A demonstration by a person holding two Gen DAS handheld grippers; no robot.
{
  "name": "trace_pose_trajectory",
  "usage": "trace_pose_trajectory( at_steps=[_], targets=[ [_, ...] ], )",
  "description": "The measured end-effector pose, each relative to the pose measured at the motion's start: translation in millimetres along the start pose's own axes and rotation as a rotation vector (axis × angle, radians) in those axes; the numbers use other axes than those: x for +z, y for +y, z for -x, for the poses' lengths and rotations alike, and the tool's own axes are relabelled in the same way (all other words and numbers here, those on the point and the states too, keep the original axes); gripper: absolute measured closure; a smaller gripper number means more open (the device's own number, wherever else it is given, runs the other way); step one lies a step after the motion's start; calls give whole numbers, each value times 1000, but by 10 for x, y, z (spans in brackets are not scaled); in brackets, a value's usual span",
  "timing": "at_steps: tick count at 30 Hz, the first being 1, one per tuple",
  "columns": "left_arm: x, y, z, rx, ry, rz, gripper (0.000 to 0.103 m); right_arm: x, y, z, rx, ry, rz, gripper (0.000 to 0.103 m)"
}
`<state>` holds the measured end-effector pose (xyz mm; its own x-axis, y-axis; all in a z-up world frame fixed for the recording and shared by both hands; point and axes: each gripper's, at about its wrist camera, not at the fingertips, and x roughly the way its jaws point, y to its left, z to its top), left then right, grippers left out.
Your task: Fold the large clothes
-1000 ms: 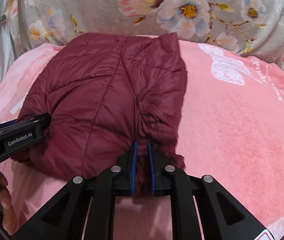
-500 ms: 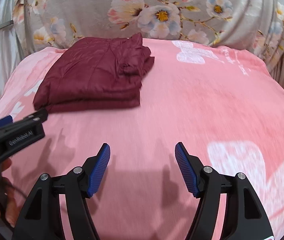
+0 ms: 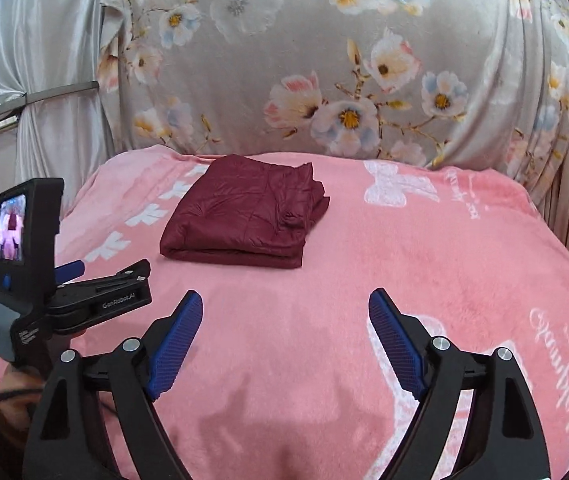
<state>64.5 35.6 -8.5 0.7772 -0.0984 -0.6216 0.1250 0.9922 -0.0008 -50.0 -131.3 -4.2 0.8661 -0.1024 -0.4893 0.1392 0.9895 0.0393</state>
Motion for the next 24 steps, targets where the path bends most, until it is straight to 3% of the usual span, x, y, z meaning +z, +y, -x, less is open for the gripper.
trace_pose_trajectory(
  at_steps=[3,10,16,24],
  targets=[
    [-45,-89,-56,17,11,-11,5,-183,44,-414,-66,68,1,20],
    [-287,-170,-335,63,50,-40,5,-468,54,-1010,-56,167,-100,21],
    [-478,-148,-562,77,110,-29,5,-549,129,-1149,-81,223,-74,22],
    [-484,-105,-530,80,78,-4,5,-593,142,-1177,-126,236,-72,22]
  ],
)
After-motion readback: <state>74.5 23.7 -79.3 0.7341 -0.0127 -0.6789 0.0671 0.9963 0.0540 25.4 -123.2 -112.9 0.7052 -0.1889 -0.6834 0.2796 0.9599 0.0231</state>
